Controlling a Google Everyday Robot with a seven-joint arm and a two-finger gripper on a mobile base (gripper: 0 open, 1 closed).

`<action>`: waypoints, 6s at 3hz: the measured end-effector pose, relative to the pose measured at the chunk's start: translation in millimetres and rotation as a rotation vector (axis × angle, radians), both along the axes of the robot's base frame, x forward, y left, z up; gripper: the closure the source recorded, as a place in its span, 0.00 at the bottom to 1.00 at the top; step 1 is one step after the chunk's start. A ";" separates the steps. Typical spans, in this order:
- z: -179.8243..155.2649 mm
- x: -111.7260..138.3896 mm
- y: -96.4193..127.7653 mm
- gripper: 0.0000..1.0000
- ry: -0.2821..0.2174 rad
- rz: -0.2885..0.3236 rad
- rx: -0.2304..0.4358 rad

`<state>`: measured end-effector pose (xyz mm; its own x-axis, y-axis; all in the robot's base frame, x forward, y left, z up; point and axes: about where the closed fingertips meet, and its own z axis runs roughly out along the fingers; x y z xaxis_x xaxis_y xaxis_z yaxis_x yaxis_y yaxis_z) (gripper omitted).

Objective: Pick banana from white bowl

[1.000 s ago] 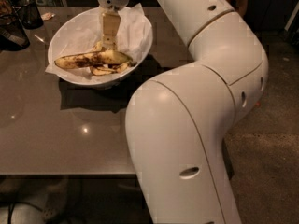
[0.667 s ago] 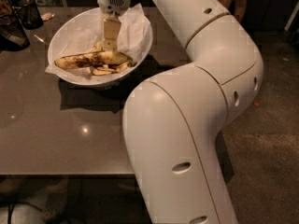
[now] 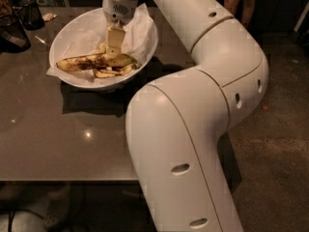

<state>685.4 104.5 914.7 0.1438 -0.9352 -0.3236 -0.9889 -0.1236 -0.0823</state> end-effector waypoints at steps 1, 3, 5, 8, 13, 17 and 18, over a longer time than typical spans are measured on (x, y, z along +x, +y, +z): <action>-7.0 -3.3 0.8 0.48 0.035 -0.008 0.010; 1.1 -24.2 -4.7 0.43 0.082 -0.016 0.034; 0.9 -25.5 -2.3 0.44 0.120 -0.055 0.056; -17.5 -18.7 8.7 0.46 0.164 -0.077 0.043; -36.7 -12.4 14.8 1.00 0.182 -0.096 0.050; 25.2 -65.2 -5.9 1.00 0.030 -0.083 0.060; 34.2 -69.3 -5.7 1.00 0.004 -0.093 0.068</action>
Offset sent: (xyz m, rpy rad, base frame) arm -0.0735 -0.0452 0.0040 -0.1026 0.2459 0.0384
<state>616.1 98.8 948.9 0.0556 -0.9203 -0.3873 -0.9962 -0.0252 -0.0832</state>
